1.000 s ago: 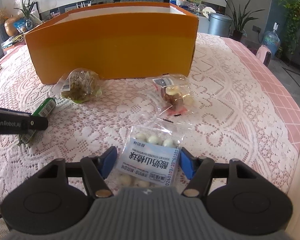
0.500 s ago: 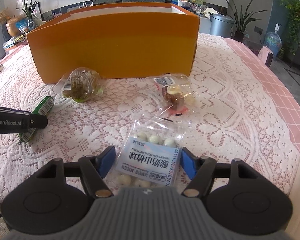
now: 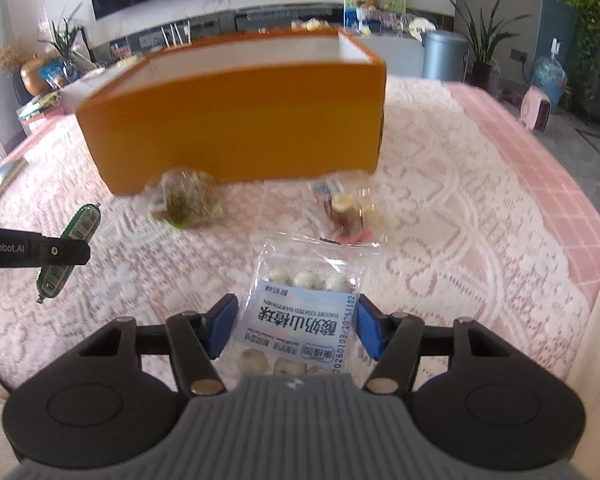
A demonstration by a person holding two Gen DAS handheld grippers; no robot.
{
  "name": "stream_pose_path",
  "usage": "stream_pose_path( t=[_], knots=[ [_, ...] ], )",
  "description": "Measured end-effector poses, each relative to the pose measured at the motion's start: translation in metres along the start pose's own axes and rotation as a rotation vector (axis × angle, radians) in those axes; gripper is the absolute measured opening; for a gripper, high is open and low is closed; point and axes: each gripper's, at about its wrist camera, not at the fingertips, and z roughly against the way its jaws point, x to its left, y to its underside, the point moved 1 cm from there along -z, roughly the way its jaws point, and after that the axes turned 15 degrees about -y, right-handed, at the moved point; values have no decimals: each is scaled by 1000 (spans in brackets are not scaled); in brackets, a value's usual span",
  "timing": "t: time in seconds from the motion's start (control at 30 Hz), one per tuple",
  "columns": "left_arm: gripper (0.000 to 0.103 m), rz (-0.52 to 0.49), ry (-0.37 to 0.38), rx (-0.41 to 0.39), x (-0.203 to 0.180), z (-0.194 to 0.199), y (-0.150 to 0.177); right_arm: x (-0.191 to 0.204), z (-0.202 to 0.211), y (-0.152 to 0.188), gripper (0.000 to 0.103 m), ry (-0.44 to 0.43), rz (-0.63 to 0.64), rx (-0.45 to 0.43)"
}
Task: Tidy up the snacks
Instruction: 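Lift both held snacks and carry them over the orange box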
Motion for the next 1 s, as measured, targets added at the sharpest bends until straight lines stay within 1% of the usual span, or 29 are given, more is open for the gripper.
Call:
stream_pose_path(
  t=[0.27,0.5,0.73,0.83,0.93,1.0],
  knots=[
    [24,57,36,-61,4,32,-24,9,36,-30,60,-27,30,-99],
    [24,59,56,-101,-2,43,-51,13,53,-69,60,-52,69,-153],
    [24,34,62,-129,-19,45,-83,14,54,-113,60,-71,117,-183],
    [24,22,68,-137,-26,42,-94,11,48,-131,60,-71,133,-179],
    [24,4,57,-150,-33,38,-101,5,39,-148,60,-71,141,-169],
    [24,-2,54,-144,-37,32,-105,2,32,-159,60,-68,149,-164]
  ],
)
